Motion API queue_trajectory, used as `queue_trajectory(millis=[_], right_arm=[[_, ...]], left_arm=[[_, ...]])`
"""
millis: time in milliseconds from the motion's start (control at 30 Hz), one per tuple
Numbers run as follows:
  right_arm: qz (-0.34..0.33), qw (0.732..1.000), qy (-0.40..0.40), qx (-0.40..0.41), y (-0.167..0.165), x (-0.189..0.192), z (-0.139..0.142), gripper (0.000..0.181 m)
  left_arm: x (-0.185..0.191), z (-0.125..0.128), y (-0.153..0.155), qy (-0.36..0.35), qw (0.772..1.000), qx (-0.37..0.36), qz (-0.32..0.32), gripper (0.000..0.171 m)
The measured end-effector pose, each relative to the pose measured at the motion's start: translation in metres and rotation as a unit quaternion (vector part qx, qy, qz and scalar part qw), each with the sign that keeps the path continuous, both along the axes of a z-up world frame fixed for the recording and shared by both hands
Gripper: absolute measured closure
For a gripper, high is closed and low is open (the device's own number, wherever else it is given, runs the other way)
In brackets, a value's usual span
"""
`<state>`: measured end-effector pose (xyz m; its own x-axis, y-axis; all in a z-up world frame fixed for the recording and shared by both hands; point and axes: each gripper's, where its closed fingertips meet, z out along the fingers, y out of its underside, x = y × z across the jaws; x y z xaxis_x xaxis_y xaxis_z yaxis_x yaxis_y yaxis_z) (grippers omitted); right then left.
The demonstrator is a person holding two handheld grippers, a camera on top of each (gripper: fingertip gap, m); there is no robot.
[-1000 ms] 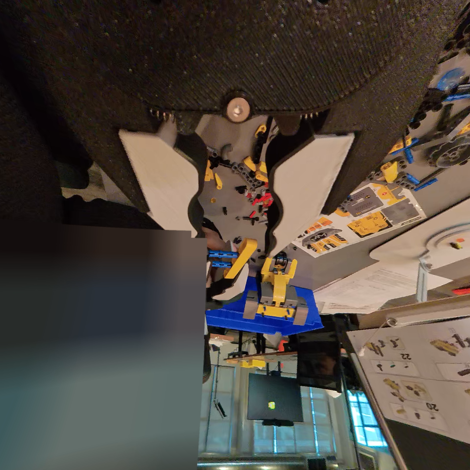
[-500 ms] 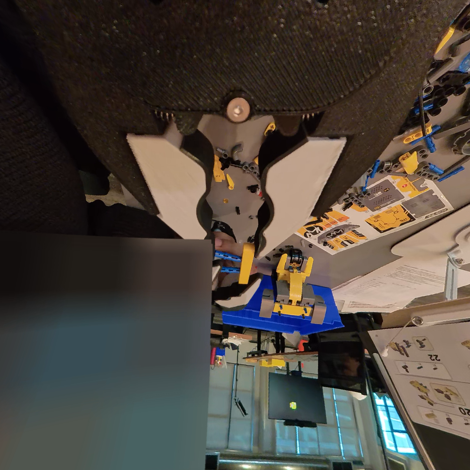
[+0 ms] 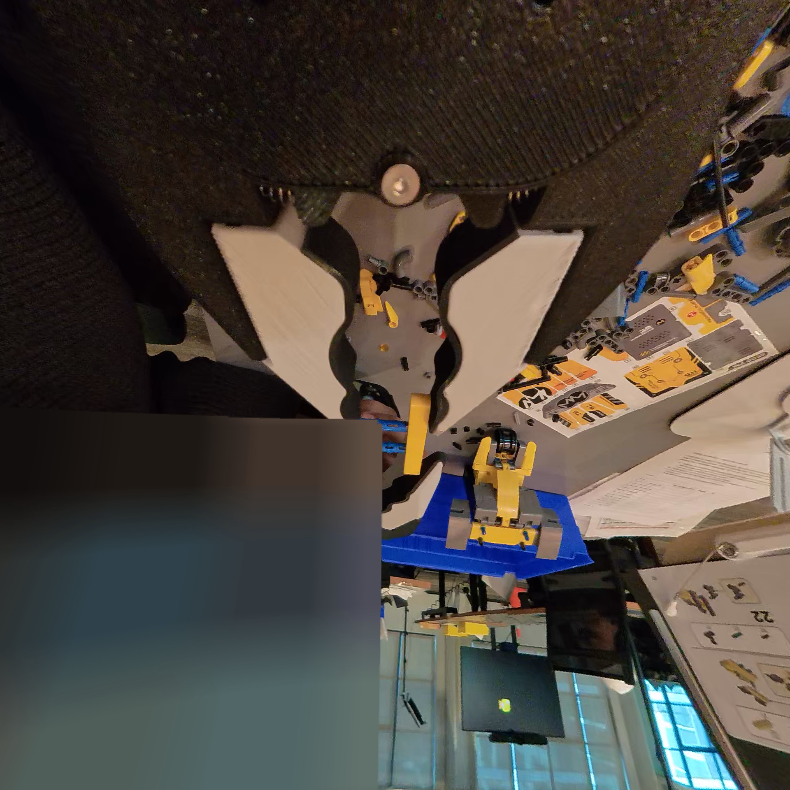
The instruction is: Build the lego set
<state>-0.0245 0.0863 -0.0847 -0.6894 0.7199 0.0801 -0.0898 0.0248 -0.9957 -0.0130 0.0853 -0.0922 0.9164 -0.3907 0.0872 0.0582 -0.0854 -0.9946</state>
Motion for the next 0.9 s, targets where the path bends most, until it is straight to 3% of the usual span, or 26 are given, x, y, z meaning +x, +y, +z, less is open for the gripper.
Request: queue_trajectory(millis=[500,767,900], right_arm=[[0.015,1.0,-0.011,0.0,-0.0018,0.0036,0.0017,0.152],[-0.003,1.0,-0.002,-0.001,0.0035,0.0015,0.0033,0.152],[-0.005,1.0,-0.003,-0.008,0.0053,0.0016,0.0047,0.152]], left_arm=[[0.0027,0.001,-0.0015,-0.004,1.0,-0.001,-0.013,0.148],[-0.0063,0.0007,0.0009,0.003,1.0,0.005,0.022,0.14],[-0.004,0.0018,-0.0003,-0.006,1.0,0.004,0.01,0.148]])
